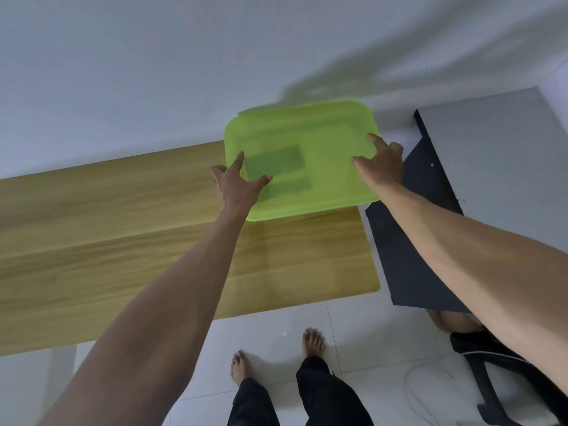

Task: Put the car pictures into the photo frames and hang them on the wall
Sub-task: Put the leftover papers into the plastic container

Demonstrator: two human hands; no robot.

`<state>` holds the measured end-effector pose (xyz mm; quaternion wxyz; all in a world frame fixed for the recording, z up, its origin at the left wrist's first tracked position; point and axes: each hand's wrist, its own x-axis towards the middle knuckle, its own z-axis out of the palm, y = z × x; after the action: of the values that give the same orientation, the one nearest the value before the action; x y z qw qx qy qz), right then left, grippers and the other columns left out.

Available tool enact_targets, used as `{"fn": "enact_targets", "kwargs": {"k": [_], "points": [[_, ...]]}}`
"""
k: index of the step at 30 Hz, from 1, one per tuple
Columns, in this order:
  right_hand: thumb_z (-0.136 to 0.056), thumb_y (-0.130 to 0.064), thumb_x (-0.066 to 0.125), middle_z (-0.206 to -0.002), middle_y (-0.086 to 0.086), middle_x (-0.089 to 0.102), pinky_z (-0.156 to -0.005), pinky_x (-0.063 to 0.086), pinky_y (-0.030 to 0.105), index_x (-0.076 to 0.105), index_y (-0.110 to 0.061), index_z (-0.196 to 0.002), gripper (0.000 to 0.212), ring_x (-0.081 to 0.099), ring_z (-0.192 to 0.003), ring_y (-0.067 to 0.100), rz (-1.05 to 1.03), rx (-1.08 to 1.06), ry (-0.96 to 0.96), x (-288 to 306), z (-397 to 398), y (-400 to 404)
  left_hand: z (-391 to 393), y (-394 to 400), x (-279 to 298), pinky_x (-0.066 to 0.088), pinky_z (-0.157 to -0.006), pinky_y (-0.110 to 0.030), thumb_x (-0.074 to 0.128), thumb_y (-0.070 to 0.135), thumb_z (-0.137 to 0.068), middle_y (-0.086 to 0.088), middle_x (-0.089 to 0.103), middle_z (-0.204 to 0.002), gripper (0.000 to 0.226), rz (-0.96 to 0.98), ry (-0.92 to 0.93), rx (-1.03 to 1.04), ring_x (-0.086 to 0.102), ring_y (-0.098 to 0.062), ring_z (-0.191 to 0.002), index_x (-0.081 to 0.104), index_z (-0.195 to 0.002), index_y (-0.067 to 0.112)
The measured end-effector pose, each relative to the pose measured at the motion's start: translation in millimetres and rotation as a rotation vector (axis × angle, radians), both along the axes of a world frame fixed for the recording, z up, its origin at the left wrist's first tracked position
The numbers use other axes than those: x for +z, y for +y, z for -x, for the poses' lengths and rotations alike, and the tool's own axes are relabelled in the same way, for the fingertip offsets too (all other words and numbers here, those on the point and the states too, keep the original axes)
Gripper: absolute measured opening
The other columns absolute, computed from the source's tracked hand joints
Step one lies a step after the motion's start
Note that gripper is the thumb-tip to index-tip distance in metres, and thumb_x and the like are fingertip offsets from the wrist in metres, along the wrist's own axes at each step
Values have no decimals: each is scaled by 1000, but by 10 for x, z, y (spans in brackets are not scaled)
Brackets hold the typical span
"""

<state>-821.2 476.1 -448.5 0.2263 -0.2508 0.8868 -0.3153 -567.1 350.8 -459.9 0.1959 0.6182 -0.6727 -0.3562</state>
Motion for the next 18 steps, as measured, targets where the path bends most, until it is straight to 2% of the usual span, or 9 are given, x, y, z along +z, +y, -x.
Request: {"fn": "enact_targets", "kwargs": {"k": [3,5,8,13,18], "points": [[-86,-35,69,-149,13,44,-107,38,35,43,-30,-151,70,43,-138,29,26,27,-42,-1,109,9,28,3,-6,35,-111,-36,85,50,-70,-12,38,-133,92,11,-8,-15,43,-30,-128,44,-150,29],[-86,-36,71,-148,15,44,-111,37,37,43,-30,-151,71,42,-139,30,17,26,-53,-6,151,11,49,5,-9,33,-113,-38,83,50,-73,-13,36,-146,91,13,-26,-28,39,-31,-137,42,-151,28],[-88,-40,70,-147,14,39,-107,40,37,40,-35,-152,71,43,-136,33,-16,23,-58,-15,134,-11,62,-6,-26,27,-117,-40,80,51,-75,-16,28,-159,91,5,-61,-33,30,-33,-146,39,-153,28],[-92,-49,62,-149,13,35,-101,48,39,31,-41,-155,71,43,-134,38,-117,67,10,-54,136,-36,28,-11,-75,24,-119,-44,73,58,-81,-16,17,-164,90,-7,-99,-81,22,-35,-149,30,-156,31],[-98,-53,50,-154,16,27,-107,39,53,21,-39,-158,67,25,-141,39,-312,113,136,71,50,-67,18,-5,-6,28,-116,-47,66,58,-87,-16,13,-164,87,-18,-159,-139,24,-40,-147,23,-158,32]]}}
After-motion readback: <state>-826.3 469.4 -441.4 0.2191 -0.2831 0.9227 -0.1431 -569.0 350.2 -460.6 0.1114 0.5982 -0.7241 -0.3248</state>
